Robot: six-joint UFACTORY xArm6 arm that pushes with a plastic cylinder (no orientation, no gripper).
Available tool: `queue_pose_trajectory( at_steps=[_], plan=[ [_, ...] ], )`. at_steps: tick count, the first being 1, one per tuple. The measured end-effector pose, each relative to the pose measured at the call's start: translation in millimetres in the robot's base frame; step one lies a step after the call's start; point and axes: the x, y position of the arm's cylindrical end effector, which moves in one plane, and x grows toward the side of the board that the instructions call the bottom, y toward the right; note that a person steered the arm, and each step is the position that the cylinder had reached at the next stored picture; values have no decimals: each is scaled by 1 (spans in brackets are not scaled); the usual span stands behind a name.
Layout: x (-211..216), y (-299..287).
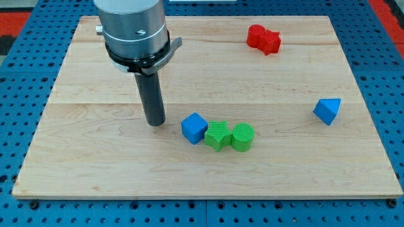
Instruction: Place the blue cube above the green circle
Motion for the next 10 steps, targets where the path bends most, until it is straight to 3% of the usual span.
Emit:
queue_pose_trajectory(
  at_steps=[2,3,6,7,8,9,10],
  plan=[
    [42,13],
    [21,52],
    [-25,93],
    [-24,134],
    [-10,106],
    [19,115],
    [-1,134]
  ],
)
